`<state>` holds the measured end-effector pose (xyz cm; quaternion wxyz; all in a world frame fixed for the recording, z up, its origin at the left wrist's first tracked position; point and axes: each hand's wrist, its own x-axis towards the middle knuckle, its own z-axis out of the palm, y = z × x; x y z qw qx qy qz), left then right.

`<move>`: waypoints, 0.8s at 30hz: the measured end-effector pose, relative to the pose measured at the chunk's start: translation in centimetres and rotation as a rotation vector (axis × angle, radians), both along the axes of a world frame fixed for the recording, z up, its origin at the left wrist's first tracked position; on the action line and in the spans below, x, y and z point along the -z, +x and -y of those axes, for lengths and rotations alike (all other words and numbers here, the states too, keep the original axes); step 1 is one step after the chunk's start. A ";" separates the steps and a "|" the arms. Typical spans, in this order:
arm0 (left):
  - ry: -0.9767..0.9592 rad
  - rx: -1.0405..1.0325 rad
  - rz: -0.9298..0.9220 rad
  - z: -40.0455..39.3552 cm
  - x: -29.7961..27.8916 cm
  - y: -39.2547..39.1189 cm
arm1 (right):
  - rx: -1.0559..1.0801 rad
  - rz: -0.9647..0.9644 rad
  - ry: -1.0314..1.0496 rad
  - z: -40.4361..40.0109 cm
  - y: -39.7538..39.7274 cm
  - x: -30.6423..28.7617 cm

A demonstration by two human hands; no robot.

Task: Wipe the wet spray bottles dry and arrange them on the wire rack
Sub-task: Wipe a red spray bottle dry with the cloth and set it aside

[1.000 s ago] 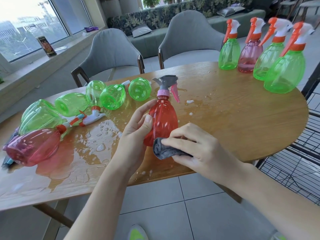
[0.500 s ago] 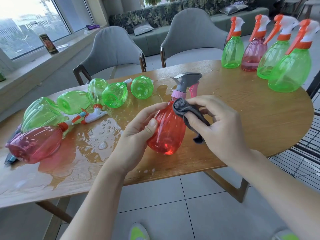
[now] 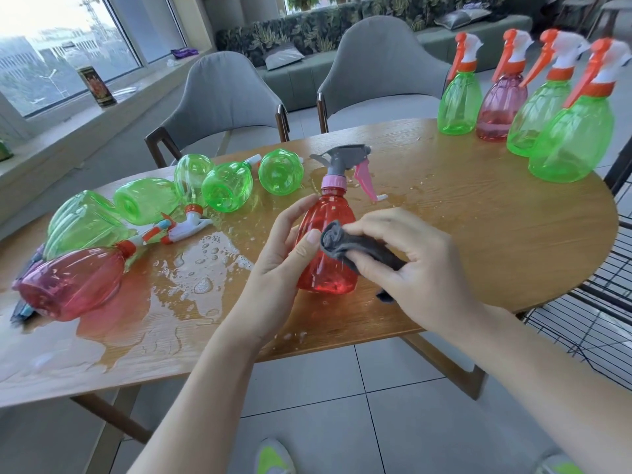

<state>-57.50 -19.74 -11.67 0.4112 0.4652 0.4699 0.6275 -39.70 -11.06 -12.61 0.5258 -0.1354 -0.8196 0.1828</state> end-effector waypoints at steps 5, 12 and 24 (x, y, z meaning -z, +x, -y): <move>-0.009 -0.024 0.029 -0.1 -0.1 0.0 | -0.104 0.149 0.182 1.2 0.1 1.5; -0.012 -0.030 -0.041 0.1 -0.2 -0.3 | -0.067 0.199 0.301 0.6 0.3 0.9; -0.010 0.033 -0.190 0.8 0.1 -1.8 | 0.226 -0.009 0.110 -1.5 0.1 -0.8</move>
